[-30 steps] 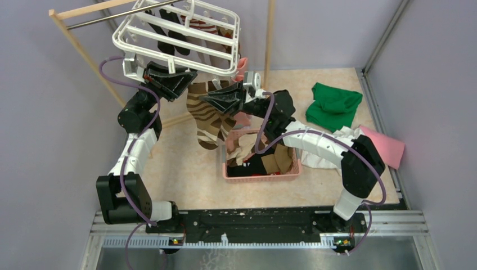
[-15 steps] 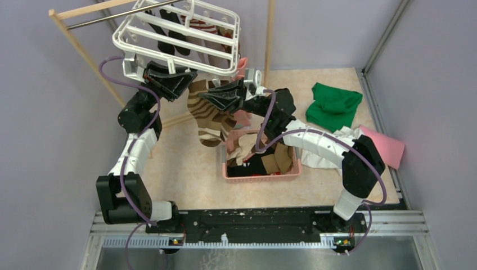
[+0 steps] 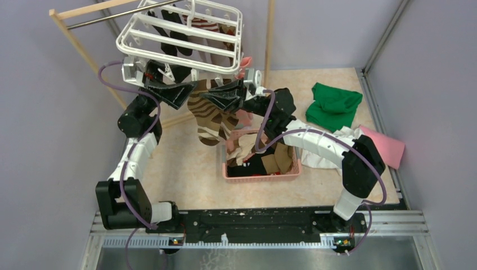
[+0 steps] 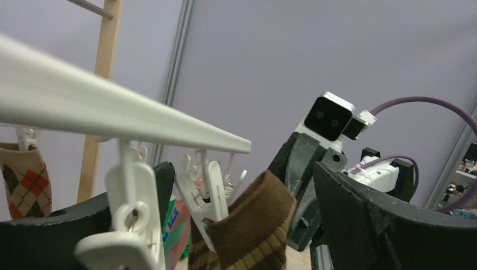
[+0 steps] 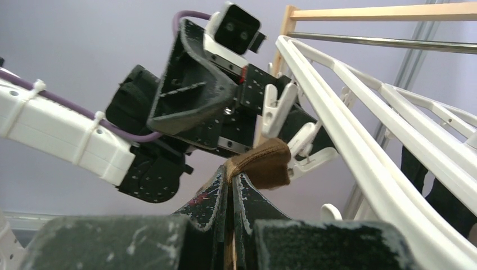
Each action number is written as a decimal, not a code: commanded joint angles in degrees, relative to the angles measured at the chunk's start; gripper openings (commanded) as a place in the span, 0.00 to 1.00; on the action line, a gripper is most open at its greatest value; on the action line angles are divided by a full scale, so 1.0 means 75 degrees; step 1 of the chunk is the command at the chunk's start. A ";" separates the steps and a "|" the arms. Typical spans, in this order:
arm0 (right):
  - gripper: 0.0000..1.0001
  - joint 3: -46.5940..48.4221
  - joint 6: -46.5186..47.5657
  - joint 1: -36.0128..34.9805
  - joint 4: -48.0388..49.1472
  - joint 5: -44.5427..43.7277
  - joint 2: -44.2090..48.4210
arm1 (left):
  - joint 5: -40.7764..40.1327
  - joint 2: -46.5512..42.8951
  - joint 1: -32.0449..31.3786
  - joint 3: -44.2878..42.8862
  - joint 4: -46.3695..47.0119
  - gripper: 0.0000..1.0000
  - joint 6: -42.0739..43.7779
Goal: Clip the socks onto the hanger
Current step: Clamp the sock onto the hanger, then pick up the sock from the bin.
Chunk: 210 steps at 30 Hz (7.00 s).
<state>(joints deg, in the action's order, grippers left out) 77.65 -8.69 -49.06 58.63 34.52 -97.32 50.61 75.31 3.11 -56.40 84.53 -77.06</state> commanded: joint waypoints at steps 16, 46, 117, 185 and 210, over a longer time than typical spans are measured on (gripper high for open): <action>0.44 -0.1705 0.1035 0.0924 -0.0853 0.0599 0.1473 | -0.0190 -0.3637 0.0007 0.2039 -0.4329 0.98 0.3741; 0.68 -0.3652 0.2524 0.2459 -0.7592 0.1385 0.4432 | -0.2388 -0.4398 -0.0024 0.4733 -0.6716 0.39 0.5307; 0.20 -0.2069 0.0467 0.3998 -0.3919 0.0201 0.1614 | -0.3948 0.2195 -0.4864 0.0531 -0.4457 0.31 0.5325; 0.55 0.0952 -0.0618 0.5123 -0.3956 0.2301 -0.0894 | -0.5235 -0.4052 -0.4835 0.4032 -0.8637 0.71 0.6994; 0.62 -0.0126 -0.0815 0.5376 -0.4085 0.3220 0.0329 | -0.5420 -0.4381 -0.4798 0.4122 -0.8956 0.72 0.7129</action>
<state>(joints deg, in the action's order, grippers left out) 77.41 -14.83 -10.17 26.59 55.72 -99.98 10.76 43.46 -33.08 -25.80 17.10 -24.93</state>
